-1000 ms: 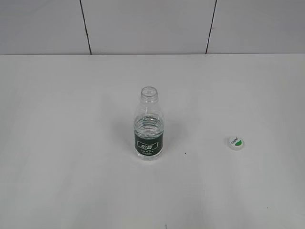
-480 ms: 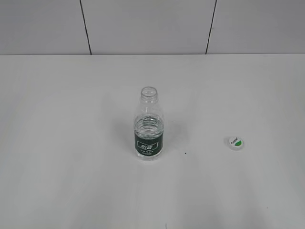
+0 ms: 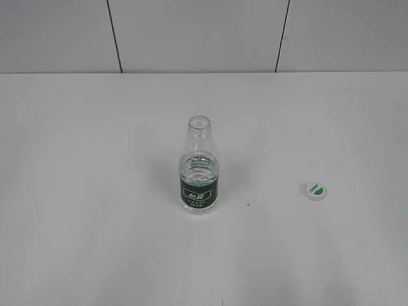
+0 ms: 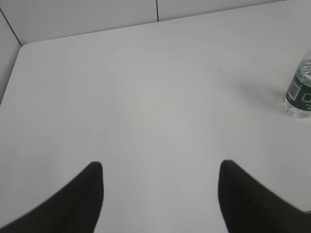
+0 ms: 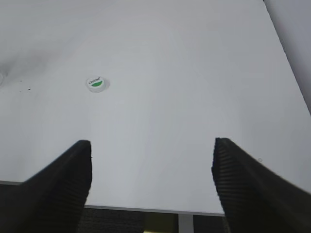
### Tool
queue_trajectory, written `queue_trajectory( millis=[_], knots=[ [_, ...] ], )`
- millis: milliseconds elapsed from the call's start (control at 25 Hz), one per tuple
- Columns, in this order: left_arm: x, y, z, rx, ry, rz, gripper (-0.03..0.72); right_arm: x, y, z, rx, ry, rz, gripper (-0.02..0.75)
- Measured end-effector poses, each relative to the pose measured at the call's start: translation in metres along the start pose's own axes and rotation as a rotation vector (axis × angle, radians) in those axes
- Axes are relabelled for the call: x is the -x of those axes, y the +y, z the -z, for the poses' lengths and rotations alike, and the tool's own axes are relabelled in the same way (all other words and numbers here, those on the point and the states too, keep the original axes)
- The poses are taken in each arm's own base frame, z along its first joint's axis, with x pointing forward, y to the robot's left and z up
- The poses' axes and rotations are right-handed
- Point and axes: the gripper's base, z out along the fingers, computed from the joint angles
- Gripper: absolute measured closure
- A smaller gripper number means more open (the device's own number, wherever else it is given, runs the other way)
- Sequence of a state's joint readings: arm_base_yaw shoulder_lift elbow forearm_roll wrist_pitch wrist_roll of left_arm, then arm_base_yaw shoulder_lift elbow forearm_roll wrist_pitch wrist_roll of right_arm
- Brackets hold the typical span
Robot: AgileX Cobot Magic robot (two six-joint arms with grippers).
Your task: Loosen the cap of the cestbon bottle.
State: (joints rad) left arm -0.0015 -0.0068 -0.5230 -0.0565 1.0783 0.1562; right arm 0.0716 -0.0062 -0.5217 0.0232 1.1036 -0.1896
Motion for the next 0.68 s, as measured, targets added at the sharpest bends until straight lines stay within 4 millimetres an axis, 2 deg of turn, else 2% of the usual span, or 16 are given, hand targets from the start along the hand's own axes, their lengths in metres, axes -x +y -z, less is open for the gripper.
queue_trajectory(
  millis=[680],
  knots=[
    [0.0001,0.0,0.0,0.0,-0.001,0.0,0.236,0.0,-0.0002,0.0,-0.002,0.0,-0.024,0.148]
  ],
)
